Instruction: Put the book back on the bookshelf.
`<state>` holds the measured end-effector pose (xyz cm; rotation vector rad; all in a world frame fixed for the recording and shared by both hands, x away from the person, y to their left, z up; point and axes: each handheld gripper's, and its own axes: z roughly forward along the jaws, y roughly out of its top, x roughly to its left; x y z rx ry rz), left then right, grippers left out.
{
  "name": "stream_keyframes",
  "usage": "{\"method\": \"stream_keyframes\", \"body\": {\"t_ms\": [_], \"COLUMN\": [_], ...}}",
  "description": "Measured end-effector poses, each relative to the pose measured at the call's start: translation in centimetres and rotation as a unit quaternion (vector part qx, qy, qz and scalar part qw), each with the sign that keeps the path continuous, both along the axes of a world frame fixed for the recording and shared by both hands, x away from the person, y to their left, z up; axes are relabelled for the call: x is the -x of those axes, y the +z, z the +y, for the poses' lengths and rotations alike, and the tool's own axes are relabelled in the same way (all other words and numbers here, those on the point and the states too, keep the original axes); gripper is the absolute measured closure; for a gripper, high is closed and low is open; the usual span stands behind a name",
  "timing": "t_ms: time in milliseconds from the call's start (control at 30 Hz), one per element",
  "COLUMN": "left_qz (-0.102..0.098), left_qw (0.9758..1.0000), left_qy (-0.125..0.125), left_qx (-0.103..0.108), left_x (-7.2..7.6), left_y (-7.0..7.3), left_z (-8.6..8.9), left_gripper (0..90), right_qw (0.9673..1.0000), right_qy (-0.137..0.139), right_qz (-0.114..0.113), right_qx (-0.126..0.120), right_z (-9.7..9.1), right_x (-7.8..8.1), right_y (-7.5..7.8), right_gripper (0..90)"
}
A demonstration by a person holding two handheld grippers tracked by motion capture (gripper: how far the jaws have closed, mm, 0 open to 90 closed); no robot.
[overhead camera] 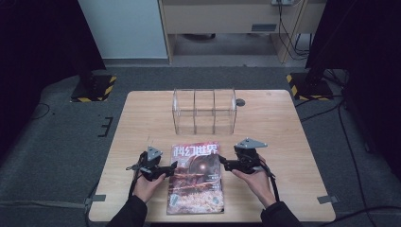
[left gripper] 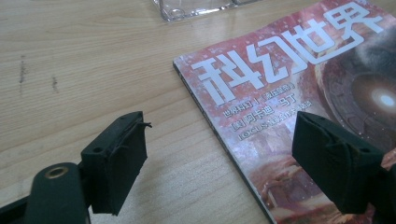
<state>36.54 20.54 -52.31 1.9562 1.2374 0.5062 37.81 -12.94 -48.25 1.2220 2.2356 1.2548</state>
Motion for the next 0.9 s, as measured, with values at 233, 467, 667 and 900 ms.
{"method": "stream_keyframes", "body": {"t_ms": [233, 467, 667, 900], "left_qz": [0.016, 0.025, 0.026, 0.024], "left_qw": [0.9998, 0.9993, 0.9991, 0.9989], "left_qy": [-0.008, -0.024, -0.033, -0.039], "left_qx": [-0.007, -0.018, -0.009, -0.01], "left_x": [-0.2, -0.2, -0.2, -0.2], "left_y": [-0.4, -0.8, -1.1, -1.2], "left_z": [-0.2, -0.7, -0.9, -1.2], "left_gripper": [17.5, 16.5, 13.9, 10.4], "right_qw": [0.9999, 0.9993, 0.9984, 0.9976], "right_qy": [0.01, 0.015, 0.022, 0.029], "right_qz": [0.014, 0.031, 0.042, 0.05], "right_qx": [0.002, 0.015, 0.031, 0.037], "right_z": [1.3, 2.2, 3.0, 3.6], "right_x": [0.2, 0.3, 0.6, 0.7], "right_y": [-0.9, -2.2, -3.3, -4.1], "right_gripper": [26.1, 27.9, 32.6, 35.3]}}
